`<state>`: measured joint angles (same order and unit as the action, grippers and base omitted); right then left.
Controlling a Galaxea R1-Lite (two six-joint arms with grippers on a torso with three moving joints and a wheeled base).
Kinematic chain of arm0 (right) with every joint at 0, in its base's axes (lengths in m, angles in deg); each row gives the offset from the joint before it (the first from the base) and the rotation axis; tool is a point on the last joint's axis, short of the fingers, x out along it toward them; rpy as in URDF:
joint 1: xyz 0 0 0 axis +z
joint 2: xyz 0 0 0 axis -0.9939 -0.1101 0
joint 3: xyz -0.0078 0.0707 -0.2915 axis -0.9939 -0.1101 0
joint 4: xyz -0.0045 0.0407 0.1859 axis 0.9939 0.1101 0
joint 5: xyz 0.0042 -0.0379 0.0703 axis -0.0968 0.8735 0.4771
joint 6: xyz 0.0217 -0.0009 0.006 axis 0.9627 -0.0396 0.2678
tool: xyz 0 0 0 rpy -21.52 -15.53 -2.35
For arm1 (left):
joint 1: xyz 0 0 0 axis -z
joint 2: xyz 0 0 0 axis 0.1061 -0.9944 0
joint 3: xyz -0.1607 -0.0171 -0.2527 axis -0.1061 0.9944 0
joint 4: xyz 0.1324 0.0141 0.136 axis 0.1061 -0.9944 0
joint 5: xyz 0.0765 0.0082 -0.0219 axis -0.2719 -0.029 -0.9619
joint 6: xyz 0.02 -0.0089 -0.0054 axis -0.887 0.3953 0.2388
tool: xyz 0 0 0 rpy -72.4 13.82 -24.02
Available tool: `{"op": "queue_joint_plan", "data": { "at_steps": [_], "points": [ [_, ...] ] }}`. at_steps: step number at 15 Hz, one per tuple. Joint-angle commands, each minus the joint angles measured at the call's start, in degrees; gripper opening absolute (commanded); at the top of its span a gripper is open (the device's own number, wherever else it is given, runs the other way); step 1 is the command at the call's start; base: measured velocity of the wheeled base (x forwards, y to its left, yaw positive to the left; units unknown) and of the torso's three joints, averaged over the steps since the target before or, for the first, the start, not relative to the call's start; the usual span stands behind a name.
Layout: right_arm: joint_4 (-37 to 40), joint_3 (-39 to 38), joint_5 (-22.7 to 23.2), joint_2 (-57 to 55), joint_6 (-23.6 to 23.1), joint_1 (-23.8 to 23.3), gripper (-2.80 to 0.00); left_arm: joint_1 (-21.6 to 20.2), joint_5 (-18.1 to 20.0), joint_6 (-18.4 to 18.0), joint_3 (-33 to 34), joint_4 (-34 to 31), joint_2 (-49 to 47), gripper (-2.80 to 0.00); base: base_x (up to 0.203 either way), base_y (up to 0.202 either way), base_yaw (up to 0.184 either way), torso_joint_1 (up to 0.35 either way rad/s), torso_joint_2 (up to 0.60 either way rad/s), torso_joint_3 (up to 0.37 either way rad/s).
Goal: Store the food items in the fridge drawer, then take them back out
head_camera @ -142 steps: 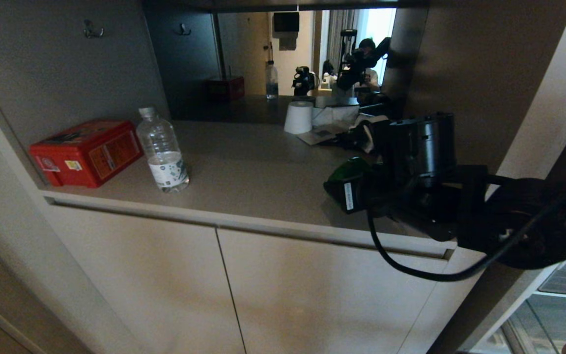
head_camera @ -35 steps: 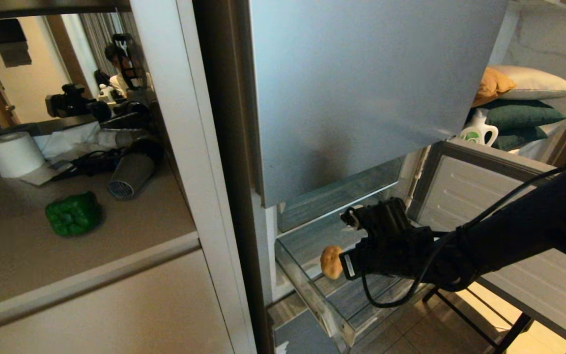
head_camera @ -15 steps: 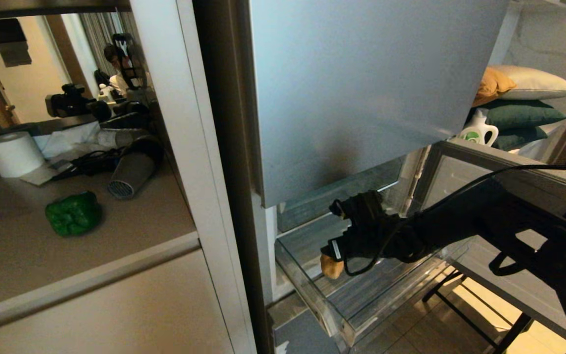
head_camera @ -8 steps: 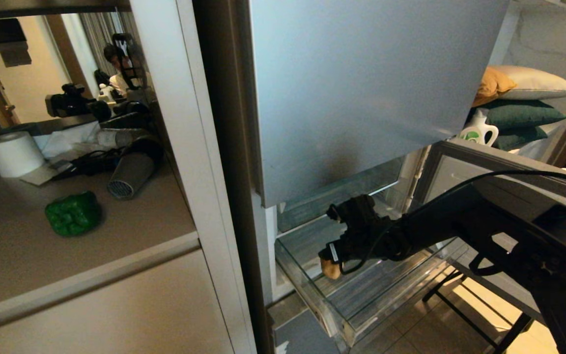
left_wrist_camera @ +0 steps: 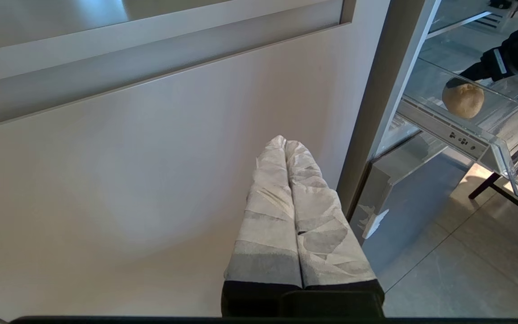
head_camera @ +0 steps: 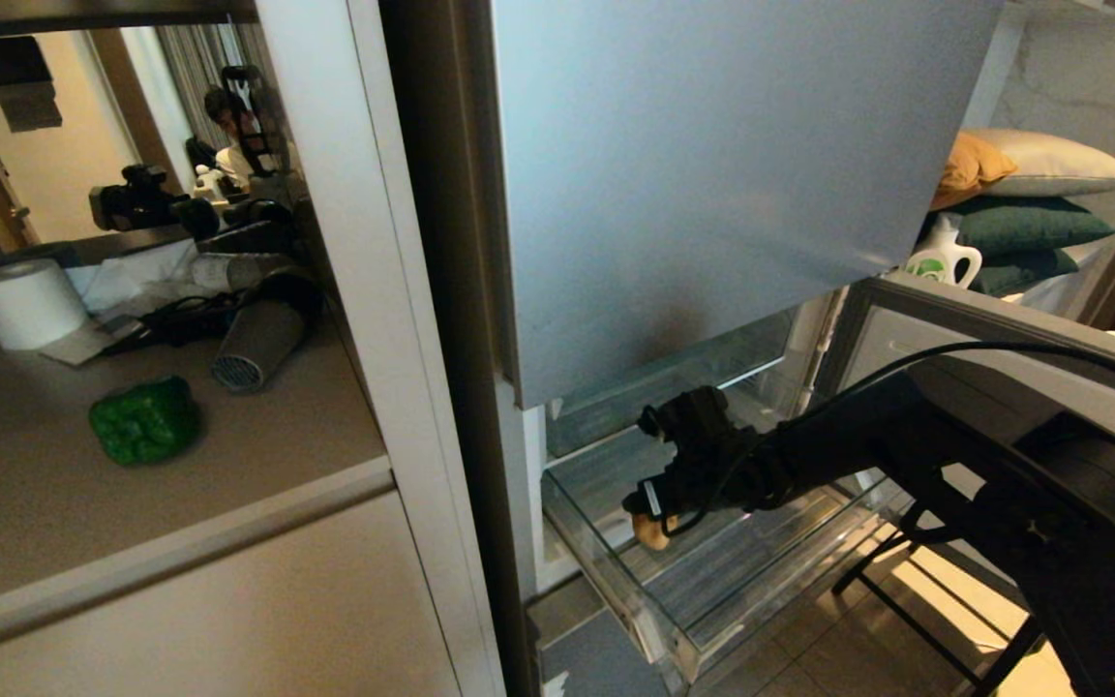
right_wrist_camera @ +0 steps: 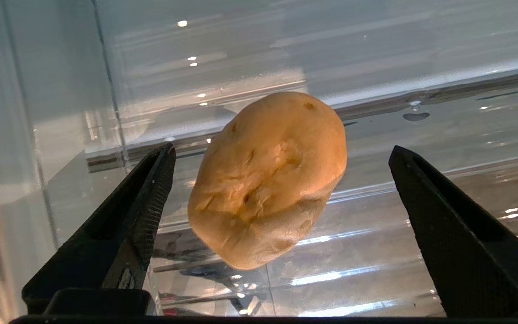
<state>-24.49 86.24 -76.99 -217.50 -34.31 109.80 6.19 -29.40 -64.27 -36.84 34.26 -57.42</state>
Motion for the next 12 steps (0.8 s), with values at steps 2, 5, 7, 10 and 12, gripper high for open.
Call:
{"op": "queue_joint_plan", "data": {
  "at_steps": [2,5,7,10,12],
  "points": [
    [0.17,0.90,-0.21,-1.18,-0.08,-0.11,0.00,-0.01,-0.02,0.02,-0.08,-0.01,0.02,-2.80,0.000,0.000,0.000,0.000,0.00,0.000],
    [0.17,1.52,-1.33,-2.05,-0.09,-0.81,0.00,-0.01,-0.02,0.02,-0.06,-0.01,0.02,-2.80,0.000,0.000,0.000,0.000,0.00,0.000],
    [0.17,1.52,-1.33,-2.40,-0.09,-0.90,0.00,-0.01,-0.02,0.02,-0.06,-0.01,0.02,-2.80,0.000,0.000,0.000,0.000,0.00,0.000],
    [0.17,1.52,-1.33,-2.63,-0.09,-0.96,0.00,-0.01,-0.02,0.02,-0.02,-0.01,0.02,-2.80,0.000,0.000,0.000,0.000,0.00,0.000],
    [0.17,1.52,-1.33,-2.84,-0.09,-0.98,0.00,-0.01,-0.02,0.02,-0.06,-0.01,0.02,-2.80,0.000,0.000,0.000,0.000,0.00,0.000]
  ]
}}
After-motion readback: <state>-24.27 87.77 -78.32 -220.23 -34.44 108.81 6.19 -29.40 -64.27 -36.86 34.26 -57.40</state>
